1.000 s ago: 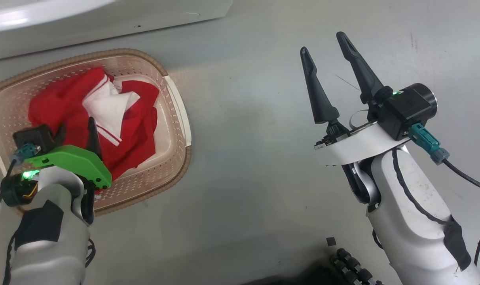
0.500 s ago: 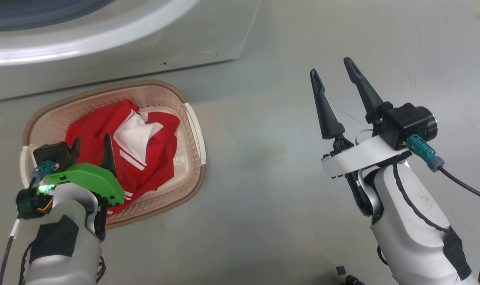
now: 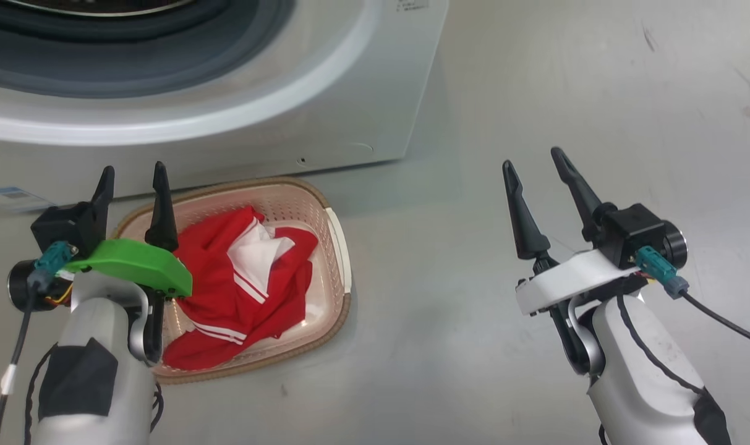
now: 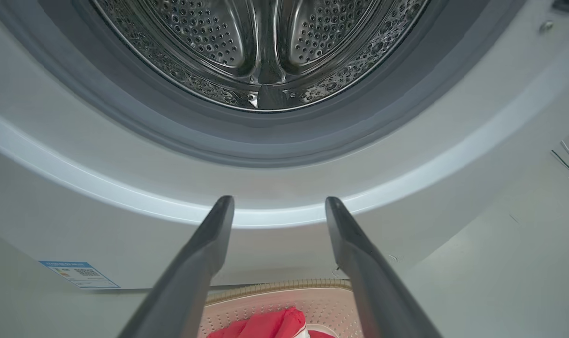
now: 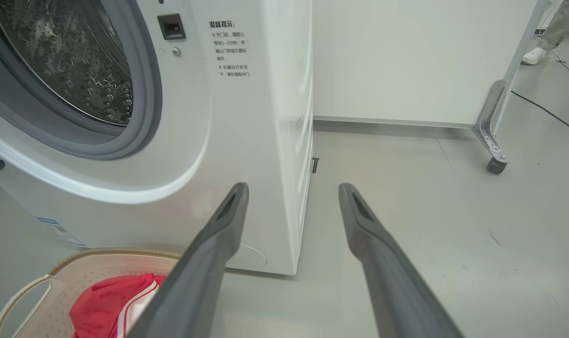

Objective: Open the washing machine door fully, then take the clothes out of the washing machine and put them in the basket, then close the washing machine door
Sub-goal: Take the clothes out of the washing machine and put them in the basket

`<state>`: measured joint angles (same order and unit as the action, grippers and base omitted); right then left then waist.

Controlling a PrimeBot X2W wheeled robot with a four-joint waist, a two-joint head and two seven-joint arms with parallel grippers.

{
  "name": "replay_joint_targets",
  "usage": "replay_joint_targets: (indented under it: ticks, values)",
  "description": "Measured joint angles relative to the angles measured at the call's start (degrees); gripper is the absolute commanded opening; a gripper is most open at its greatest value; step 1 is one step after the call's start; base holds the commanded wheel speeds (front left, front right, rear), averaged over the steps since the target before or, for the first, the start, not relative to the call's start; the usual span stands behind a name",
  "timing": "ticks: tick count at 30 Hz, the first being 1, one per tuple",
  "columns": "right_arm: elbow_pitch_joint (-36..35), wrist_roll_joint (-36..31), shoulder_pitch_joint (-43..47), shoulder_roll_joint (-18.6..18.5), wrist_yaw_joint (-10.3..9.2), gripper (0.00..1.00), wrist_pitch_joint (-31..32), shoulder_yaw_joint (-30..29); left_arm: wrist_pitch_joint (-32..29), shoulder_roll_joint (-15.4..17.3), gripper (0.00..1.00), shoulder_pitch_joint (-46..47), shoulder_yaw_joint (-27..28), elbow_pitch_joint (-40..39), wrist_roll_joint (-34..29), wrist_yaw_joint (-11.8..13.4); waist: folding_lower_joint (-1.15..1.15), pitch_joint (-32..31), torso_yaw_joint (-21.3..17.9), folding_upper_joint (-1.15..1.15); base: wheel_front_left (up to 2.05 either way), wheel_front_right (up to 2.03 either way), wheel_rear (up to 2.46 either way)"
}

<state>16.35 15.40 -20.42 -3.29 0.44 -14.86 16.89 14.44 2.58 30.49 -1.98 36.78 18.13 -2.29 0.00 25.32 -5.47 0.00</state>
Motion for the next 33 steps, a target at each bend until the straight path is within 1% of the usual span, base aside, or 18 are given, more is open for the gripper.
replay_joint_targets:
  ticks: [6, 9, 19, 33]
  values:
    - [1.23, -0.04, 2.62, 0.0, 0.09, 1.0, 0.0, -0.35, 0.0, -0.15, 1.0, -4.26, -0.16, -5.47, -1.76, 0.51, 0.0, -4.43, 1.38, 0.0, 0.0, 0.0, 0.0]
    - [1.51, -0.35, 3.68, 0.01, 0.48, 1.0, 0.0, -0.36, 0.0, -0.18, 1.0, -6.72, -0.38, -7.15, -2.21, 0.58, 0.0, -6.63, 1.9, 0.0, 0.0, 0.0, 0.0]
    - [2.19, -0.33, 7.5, 0.04, 0.51, 1.0, 0.0, -0.56, 0.0, -0.19, 1.0, -14.21, -1.69, -11.65, -3.61, 1.51, 0.0, -13.13, 2.59, 0.0, 0.0, 0.0, 0.0]
    - [2.54, -0.33, 11.8, 0.1, 0.51, 1.0, 0.0, -1.22, 0.0, -0.18, 1.0, -23.03, -2.48, -15.97, -3.66, 3.97, 0.0, -18.63, 2.79, 0.0, 0.0, 0.0, 0.0]
